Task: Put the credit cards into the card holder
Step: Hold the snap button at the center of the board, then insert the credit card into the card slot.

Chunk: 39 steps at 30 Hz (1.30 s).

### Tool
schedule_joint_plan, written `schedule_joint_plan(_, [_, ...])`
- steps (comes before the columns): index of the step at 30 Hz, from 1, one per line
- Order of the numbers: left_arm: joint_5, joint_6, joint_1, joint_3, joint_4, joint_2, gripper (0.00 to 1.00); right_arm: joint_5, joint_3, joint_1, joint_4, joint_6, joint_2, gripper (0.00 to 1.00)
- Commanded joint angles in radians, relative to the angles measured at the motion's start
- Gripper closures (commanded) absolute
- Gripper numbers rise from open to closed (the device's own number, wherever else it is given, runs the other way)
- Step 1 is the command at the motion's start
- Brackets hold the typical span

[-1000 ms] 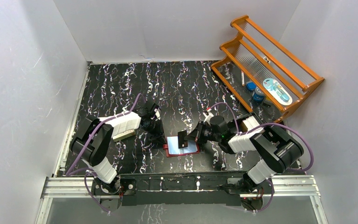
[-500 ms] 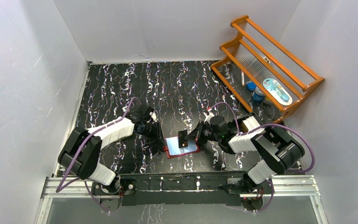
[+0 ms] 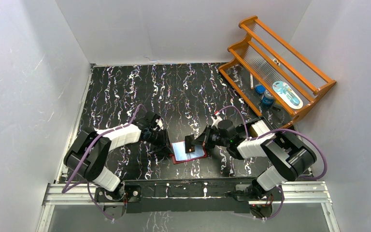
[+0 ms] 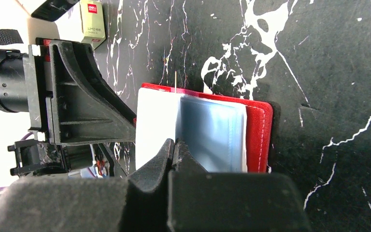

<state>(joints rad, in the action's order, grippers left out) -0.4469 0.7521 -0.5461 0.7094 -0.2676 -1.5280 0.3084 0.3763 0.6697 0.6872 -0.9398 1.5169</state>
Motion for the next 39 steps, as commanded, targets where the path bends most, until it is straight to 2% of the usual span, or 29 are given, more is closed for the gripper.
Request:
schedule_joint_plan(1, [-0.026, 0.013, -0.005, 0.003, 0.04, -0.039, 0.7, -0.005, -0.008, 0.005, 0.023, 0.008, -0.026, 1.0])
schedule_joint_plan(5, [-0.017, 0.017, -0.006, -0.002, 0.043, -0.052, 0.9, -0.005, -0.018, 0.005, 0.028, 0.004, -0.036, 1.0])
schedule_joint_plan(9, [-0.012, 0.014, -0.006, -0.007, 0.045, -0.048, 1.0, -0.007, -0.019, 0.006, 0.03, 0.01, -0.037, 1.0])
schedule_joint_plan(23, [0.002, 0.006, -0.006, -0.012, 0.047, -0.049, 1.0, 0.064, -0.104, 0.006, 0.112, -0.054, -0.01, 1.0])
schedule_joint_plan(34, [-0.006, 0.005, -0.005, 0.001, 0.049, -0.059, 1.0, 0.128, -0.062, 0.019, 0.174, -0.082, 0.072, 0.98])
schedule_joint_plan(37, [-0.006, 0.007, -0.006, 0.001, 0.048, -0.057, 1.0, 0.126, -0.021, 0.023, 0.118, -0.073, 0.09, 0.92])
schedule_joint_plan(39, [-0.006, 0.009, -0.006, 0.002, 0.048, -0.057, 1.0, 0.1, 0.045, 0.029, -0.028, -0.032, 0.075, 0.79])
